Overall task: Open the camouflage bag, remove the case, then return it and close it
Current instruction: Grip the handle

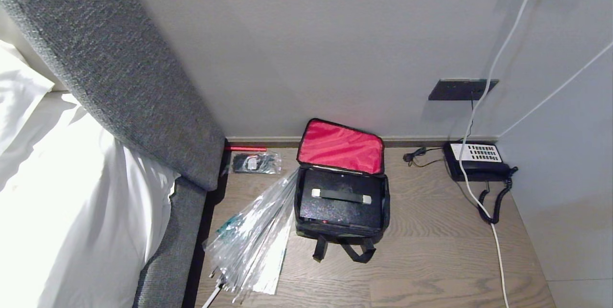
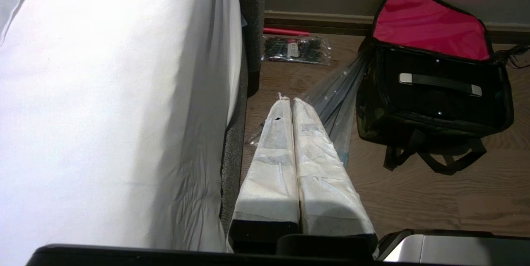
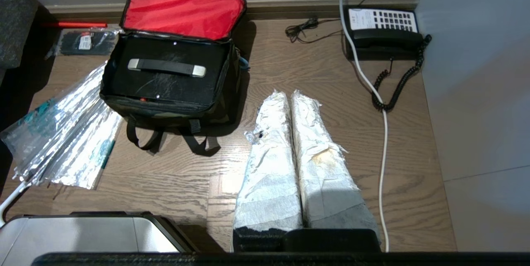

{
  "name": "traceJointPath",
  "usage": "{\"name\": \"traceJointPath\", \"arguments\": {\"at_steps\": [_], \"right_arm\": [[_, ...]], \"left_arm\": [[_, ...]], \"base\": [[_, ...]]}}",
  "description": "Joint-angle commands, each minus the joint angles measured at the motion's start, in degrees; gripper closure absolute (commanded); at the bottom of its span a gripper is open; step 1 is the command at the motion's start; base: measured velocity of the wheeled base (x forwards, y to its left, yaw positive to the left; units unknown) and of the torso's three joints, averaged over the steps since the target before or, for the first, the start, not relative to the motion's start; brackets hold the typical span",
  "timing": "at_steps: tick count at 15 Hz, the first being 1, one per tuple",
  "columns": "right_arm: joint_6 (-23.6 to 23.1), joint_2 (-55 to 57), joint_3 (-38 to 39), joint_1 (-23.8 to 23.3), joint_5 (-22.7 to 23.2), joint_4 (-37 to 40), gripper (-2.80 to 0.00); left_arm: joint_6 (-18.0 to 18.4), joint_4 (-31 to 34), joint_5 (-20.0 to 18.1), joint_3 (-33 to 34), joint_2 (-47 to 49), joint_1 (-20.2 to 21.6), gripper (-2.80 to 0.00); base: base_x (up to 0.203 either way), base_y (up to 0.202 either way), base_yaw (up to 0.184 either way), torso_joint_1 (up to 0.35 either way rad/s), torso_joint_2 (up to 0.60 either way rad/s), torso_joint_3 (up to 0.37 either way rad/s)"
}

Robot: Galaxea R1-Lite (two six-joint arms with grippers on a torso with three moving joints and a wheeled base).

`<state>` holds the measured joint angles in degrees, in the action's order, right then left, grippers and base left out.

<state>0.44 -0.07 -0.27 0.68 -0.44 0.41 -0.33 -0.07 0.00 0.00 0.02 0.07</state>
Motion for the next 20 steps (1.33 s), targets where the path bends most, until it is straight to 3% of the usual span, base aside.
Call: {"name": "traceJointPath", "arguments": {"at_steps": [1, 11, 20], "right_arm": [[0.00, -0.98, 0.00, 0.02, 0.00, 0.02, 0.00], [0.00, -0.98, 0.00, 0.02, 0.00, 0.02, 0.00], [0.00, -0.98, 0.00, 0.02, 0.00, 0.02, 0.00]], "left_arm": [[-0.02, -0.01, 0.00, 0.00, -0.02, 0.01, 0.00], [-0.02, -0.04, 0.00, 0.00, -0.02, 0.01, 0.00], [-0.02, -0.01, 0.00, 0.00, -0.02, 0.01, 0.00]], "base": [[0.000, 0.000, 0.000, 0.000, 0.00, 0.000], [0.000, 0.000, 0.000, 0.002, 0.00, -0.139], [0.000, 0.000, 0.000, 0.000, 0.00, -0.010]]}}
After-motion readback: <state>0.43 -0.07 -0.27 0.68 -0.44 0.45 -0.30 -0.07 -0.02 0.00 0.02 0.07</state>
